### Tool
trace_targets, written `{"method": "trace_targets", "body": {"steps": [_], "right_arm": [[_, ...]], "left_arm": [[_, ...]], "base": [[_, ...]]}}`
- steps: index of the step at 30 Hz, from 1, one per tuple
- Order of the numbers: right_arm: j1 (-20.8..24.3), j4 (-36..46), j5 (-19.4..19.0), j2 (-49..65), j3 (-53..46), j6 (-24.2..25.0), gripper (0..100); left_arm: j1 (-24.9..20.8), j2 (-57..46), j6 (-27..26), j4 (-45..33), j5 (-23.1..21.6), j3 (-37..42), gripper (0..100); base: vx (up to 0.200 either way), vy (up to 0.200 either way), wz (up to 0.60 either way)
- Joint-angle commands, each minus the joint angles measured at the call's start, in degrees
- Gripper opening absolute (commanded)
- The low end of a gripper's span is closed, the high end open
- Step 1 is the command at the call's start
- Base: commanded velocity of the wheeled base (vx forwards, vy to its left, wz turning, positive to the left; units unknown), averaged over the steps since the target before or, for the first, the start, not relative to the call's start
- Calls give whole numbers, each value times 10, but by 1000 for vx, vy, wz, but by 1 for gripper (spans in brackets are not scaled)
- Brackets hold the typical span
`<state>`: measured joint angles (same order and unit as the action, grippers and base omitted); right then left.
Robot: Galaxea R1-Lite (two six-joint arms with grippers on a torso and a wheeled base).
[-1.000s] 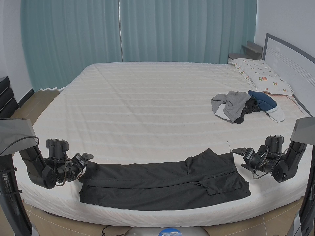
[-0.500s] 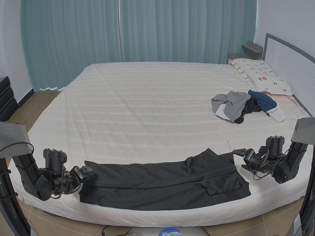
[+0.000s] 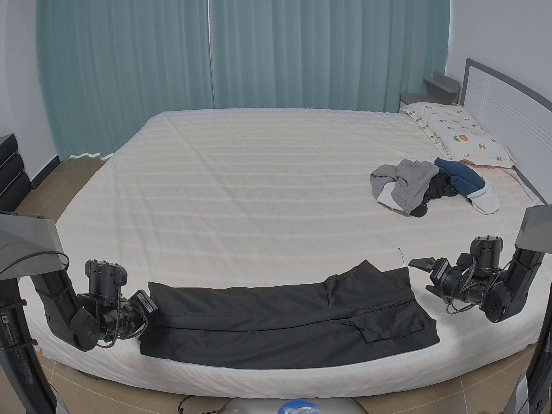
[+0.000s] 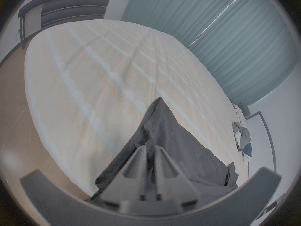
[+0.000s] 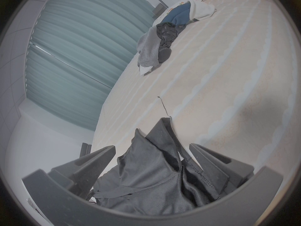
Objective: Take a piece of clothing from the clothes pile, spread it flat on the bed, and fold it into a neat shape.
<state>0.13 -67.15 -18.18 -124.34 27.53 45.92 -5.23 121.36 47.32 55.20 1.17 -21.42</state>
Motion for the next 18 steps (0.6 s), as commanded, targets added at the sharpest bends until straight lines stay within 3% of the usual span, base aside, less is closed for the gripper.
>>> {"method": "trace_targets", "body": {"steps": [1,9,18], "right_arm": [[39,25,6,88,-26,7,100],[135,155,73,112,0,46,100],[141,155,77,55,37,93,100]], "left_arm": [[0,5,0,19,23,1,0],[-7,-34,10,40,38,3,0],[-14,-42,36,83,45,6,0]], "base": [[0,0,0],[0,0,0],[0,0,0]]}}
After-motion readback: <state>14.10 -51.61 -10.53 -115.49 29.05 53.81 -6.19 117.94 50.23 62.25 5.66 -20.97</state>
